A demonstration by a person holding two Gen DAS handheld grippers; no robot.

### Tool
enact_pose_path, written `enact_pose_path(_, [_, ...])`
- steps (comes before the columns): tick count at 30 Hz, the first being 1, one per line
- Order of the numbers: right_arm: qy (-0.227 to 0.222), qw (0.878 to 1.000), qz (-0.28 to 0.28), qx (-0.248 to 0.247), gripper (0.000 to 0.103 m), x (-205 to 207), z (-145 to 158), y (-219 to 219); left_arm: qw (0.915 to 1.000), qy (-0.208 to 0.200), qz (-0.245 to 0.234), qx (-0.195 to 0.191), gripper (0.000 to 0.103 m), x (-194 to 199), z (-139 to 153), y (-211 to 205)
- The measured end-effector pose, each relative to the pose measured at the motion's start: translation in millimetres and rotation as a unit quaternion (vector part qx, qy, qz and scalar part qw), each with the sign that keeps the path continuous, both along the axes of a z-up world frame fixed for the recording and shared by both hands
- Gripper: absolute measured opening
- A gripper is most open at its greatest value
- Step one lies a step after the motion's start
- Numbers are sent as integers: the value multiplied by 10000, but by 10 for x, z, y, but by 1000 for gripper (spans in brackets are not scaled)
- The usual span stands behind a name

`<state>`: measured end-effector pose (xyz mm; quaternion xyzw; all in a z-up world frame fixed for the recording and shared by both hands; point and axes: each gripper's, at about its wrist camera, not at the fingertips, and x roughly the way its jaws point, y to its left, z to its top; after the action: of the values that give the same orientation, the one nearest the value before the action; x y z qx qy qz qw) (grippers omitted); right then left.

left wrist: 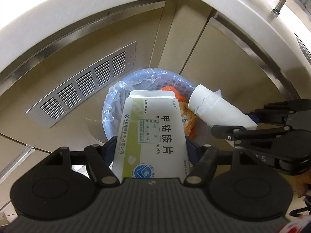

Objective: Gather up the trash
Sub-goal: 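Carry the medicine box and paper roll down over the wastebasket with both grippers, then open both grippers to drop the medicine box and paper roll into the wastebasket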

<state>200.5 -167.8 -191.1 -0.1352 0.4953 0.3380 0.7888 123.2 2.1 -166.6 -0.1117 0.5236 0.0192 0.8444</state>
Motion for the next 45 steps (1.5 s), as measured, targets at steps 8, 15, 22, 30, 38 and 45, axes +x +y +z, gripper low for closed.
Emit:
enact_pose_path(8, [-87,9999,-18,-52,30,51,-63,55,10000,11,68,39,69,59,-57,52])
enact_pose_path(15, [-150,9998,-79,-133,30,140,-311,152,9998,89,93,122,69,250,-315,85])
enact_pose_path(22, [-143,9996,-69,-217,30,223,-574,169,9981,411,-286,349,69,452,-617,80])
enact_pose_path(30, [-172,9996,-110,-198,30,296,-730,169,9971,398,-582,278,69,684,-793,62])
enact_pose_path(38, [70,9992,-380,-82,30,363,-881,185,9980,341,-512,127,69,816,-889,143])
enact_pose_path(45, [302,9977,-609,68,30,446,-944,189,9984,242,-507,-8,69,735,-809,200])
